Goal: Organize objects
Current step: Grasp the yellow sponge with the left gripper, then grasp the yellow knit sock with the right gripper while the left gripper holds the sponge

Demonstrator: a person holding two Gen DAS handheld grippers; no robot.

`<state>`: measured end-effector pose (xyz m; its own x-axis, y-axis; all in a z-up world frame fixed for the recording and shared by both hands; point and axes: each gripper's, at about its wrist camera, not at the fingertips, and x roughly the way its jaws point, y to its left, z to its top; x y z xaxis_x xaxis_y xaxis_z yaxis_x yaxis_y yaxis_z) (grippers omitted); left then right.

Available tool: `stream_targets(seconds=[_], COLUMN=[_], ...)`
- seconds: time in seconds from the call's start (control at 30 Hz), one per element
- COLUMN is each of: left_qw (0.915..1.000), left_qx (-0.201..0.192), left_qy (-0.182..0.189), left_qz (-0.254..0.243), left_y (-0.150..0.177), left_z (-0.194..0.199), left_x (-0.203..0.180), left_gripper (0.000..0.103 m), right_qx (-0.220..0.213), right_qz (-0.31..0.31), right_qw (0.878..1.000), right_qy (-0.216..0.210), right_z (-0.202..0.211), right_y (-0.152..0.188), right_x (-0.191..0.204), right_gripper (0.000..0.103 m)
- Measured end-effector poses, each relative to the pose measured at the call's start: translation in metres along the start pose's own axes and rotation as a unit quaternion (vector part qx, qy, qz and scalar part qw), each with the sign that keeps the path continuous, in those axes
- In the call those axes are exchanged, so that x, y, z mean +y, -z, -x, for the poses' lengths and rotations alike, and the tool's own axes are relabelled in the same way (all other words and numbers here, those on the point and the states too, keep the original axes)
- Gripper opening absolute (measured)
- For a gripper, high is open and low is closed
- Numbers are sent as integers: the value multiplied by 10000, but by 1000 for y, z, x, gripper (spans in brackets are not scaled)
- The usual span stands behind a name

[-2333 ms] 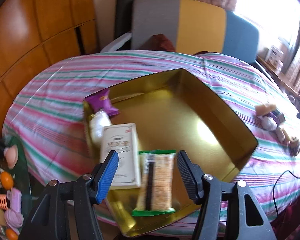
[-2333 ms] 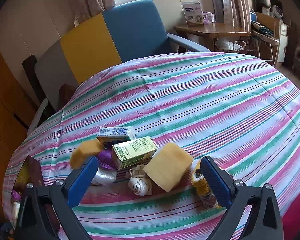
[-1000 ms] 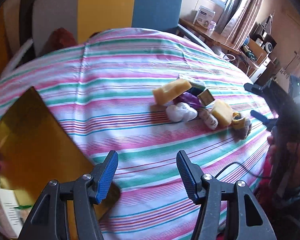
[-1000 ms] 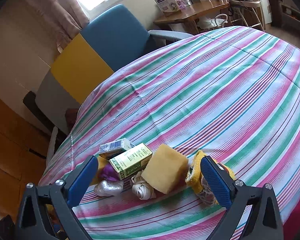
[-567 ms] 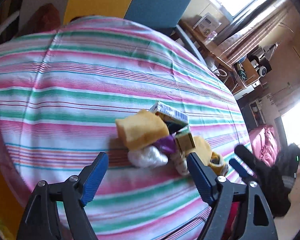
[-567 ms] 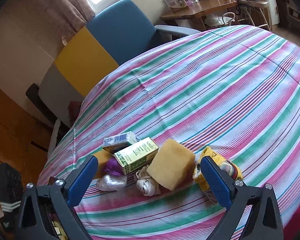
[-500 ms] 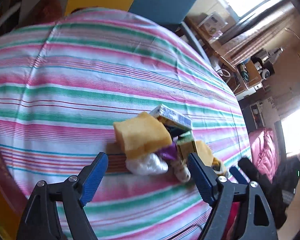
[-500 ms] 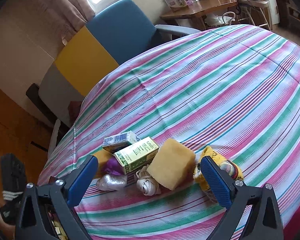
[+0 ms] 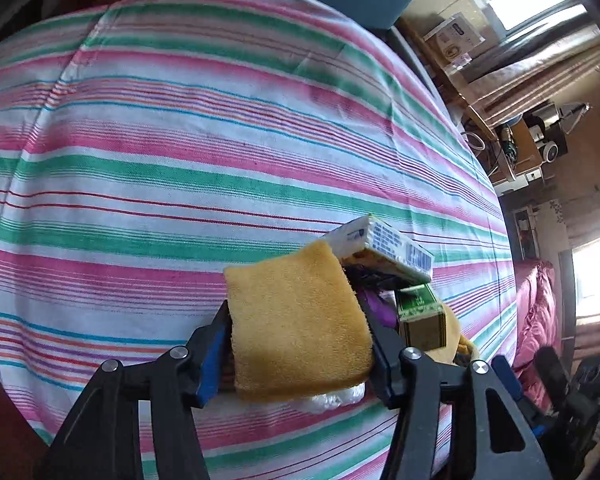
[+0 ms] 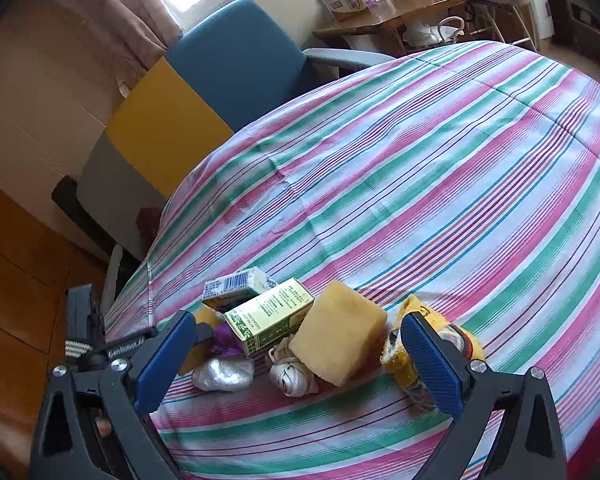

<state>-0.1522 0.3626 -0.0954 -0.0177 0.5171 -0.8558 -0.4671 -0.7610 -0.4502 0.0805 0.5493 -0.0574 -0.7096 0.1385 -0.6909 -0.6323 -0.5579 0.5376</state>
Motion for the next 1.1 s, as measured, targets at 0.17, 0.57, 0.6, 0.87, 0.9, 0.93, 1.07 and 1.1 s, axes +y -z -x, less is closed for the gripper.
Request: stream_targets(seconds=[0.17,0.57,0.6,0.87,0.9,0.93,1.07,1.1], left_qw=[9935,9522,9532,9428,9428,9429,9435,9440], left_qx=[-727,-798,-752,-1213,-1230,-1250,-1290,-1283], left_qy=[-214,-994,-999,-886,-869,-856,-817,-805], left_qz=[-852,-2774,-2751,-2978,-2975,-2965,-2941,-2932], left_y=[45,182,186,197,198,199,204,203], left_z=[53,30,25,26,26,26,28,28], left_x=[-10,-28,-22,-14,-13,-13,-13,-13], left_gripper=[59,59,59,59,59,59,59,59], right_qx=[-89,-441,-579,-420,-335,-265,-8,42], right_qz=[-387,-780,-892,-1428,-1419,-1400,-1448,-1475], right_qw=[9992,9960,9943,9878,9880,9881,9871,9865], right_qy=[-18,-33,-37,456,513,572,677,715], right_z=[4,16,22,15,11,8,-2,-4], right_y=[-5,-9,-11,-10,-10,-10,-8,-7], right_x=[-14,-29,-34,-58,-58,-58,-62,-64], right_gripper=[103,103,103,65,63,63,71,76])
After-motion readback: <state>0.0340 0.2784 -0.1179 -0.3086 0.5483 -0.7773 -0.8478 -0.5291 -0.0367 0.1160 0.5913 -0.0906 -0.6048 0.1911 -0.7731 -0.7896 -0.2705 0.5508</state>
